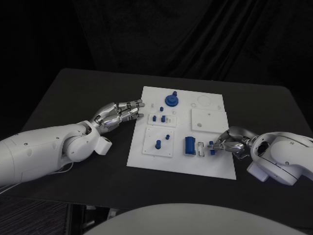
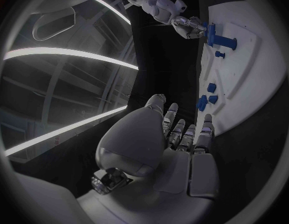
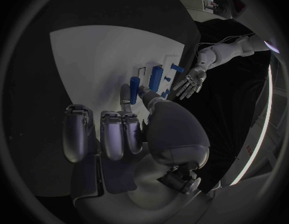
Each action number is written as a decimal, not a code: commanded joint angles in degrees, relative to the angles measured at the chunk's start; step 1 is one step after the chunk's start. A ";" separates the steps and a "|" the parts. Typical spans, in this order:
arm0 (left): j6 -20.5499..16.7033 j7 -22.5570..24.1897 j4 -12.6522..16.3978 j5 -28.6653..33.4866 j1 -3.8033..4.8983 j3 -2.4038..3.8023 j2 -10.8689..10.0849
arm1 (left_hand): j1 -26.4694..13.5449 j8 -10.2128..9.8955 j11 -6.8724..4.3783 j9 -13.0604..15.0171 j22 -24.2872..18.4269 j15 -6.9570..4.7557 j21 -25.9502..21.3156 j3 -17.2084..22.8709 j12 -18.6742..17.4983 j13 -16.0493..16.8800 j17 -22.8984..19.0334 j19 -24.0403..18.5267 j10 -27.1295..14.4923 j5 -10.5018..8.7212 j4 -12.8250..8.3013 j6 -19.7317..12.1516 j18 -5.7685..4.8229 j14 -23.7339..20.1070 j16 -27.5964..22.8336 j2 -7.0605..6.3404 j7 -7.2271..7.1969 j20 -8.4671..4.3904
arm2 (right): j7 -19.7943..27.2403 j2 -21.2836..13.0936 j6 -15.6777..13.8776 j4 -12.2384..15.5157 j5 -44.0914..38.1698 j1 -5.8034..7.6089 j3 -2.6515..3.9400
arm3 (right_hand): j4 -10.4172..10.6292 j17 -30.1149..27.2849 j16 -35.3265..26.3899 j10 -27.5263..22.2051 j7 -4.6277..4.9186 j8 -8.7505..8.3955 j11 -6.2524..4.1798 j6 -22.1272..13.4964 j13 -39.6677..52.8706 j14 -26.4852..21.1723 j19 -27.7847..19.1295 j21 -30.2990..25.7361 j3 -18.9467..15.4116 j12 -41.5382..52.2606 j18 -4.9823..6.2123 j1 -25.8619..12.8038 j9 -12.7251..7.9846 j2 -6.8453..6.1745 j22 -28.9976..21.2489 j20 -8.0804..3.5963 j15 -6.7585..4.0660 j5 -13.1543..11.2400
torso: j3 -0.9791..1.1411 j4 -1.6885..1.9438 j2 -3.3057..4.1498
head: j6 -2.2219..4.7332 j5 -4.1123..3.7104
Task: Assemble the parts on the task board
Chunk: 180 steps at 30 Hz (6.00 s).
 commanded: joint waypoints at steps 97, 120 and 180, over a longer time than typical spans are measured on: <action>1.19 0.16 -0.05 0.11 -0.40 0.05 0.04 | -0.41 0.26 0.20 0.03 -0.05 0.35 -0.02 0.58 0.30 0.05 0.03 0.46 0.03 -0.39 -0.10 0.00 -0.89 0.09 0.29 -0.12 0.28 -0.03 | 2.65 0.38 3.81 -0.19 -0.94 -0.21 -0.14 | 8.25 13.16 0.17 5.96 -1.07 16.82 -0.83 -6.66 15.08 5.73 2.10 -0.68 -8.50 0.37 0.71 -3.71 13.07 -1.41 12.38 -0.66 -0.85 0.07 | -0.04 -0.04 0.01 | -0.01 0.10; 1.23 0.14 -0.01 0.11 -0.50 0.05 -0.06 | -0.41 0.26 0.20 0.03 -0.05 0.35 -0.02 0.58 0.30 0.05 0.03 0.46 0.03 -0.39 -0.10 0.00 -0.89 0.09 0.29 -0.12 0.28 -0.03 | 1.09 0.85 9.39 -0.80 -2.09 -0.76 -0.16 | 9.62 13.22 0.19 5.96 -2.37 25.14 -1.97 -7.83 15.08 5.75 2.19 -0.58 -11.89 0.37 0.67 -2.55 21.07 -3.81 12.42 -1.59 -1.83 0.07 | -0.04 0.01 0.03 | -0.01 0.13; -3.01 5.24 1.75 0.10 -0.75 0.06 -0.90 | -0.88 0.88 0.38 0.24 -4.17 -1.94 -1.98 1.53 1.50 0.24 -0.21 -3.40 1.25 0.52 -0.41 1.42 0.79 -1.18 -0.27 -1.07 0.33 -2.67 | 8.99 0.62 3.10 -1.56 -2.11 -0.86 -0.10 | 13.44 11.67 -0.34 5.96 -3.23 29.97 -2.77 -2.78 15.08 5.46 2.86 0.61 -14.88 0.37 0.35 -2.85 25.73 -4.01 12.84 -2.30 -2.55 -0.05 | -0.02 -0.04 0.00 | -0.01 0.14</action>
